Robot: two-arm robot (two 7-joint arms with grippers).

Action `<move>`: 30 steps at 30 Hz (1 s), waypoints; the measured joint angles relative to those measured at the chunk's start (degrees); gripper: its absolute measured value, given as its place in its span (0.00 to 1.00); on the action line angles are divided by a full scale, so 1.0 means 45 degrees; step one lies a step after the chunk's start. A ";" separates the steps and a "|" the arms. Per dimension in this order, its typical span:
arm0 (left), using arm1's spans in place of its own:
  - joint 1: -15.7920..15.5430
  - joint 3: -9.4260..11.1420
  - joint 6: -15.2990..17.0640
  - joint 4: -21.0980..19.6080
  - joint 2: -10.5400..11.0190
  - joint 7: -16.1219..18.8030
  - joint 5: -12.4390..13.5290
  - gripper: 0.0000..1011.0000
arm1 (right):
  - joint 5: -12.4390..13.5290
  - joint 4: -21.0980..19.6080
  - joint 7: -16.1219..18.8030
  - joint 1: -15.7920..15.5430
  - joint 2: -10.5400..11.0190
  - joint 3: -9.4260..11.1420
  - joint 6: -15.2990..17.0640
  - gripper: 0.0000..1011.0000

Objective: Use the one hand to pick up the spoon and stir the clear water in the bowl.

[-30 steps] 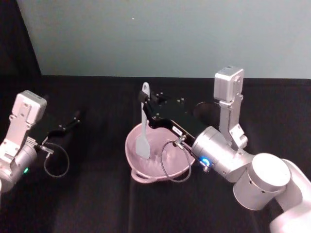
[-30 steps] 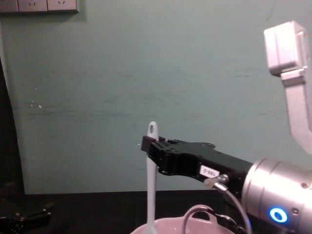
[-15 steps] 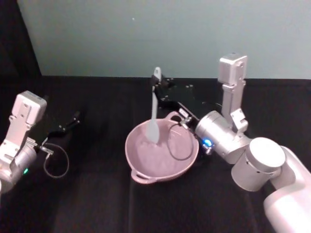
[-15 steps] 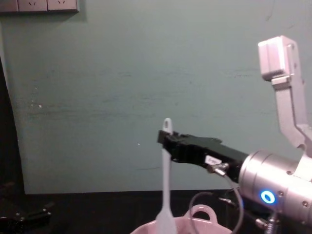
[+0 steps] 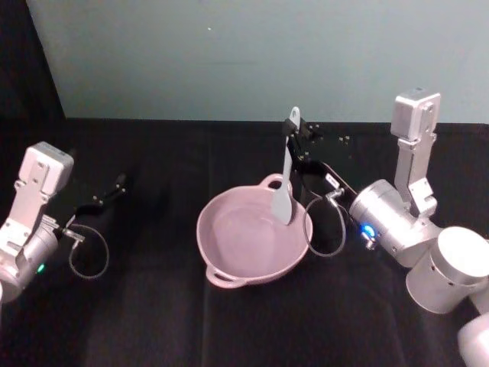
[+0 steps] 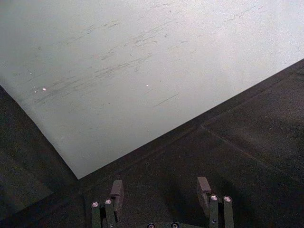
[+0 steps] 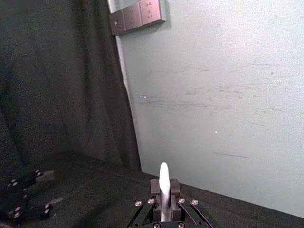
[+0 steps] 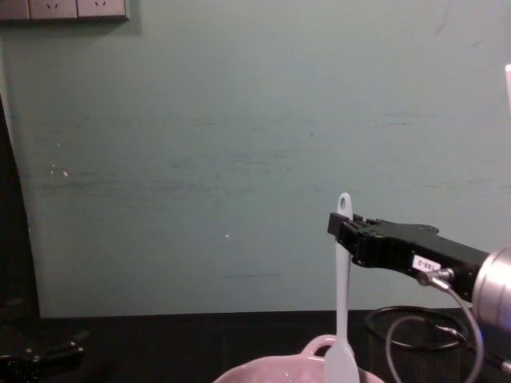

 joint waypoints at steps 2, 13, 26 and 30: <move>0.0001 0.0000 0.0000 0.0000 0.0000 0.0000 0.0000 1.00 | -0.0116 -0.0406 -0.0006 -0.0295 0.0144 -0.0031 0.0097 0.11; 0.0001 0.0000 0.0000 0.0000 0.0000 0.0000 -0.0001 1.00 | -0.0266 -0.1699 0.0308 -0.1069 0.0122 -0.0672 0.0238 0.11; 0.0000 0.0000 0.0000 0.0000 0.0000 0.0000 0.0000 1.00 | -0.0113 -0.0790 0.0588 -0.0270 -0.0742 -0.1387 0.0052 0.11; 0.0001 0.0000 0.0000 0.0000 -0.0001 0.0000 -0.0001 1.00 | -0.0091 -0.0217 0.0593 0.0115 -0.0936 -0.1406 -0.0054 0.11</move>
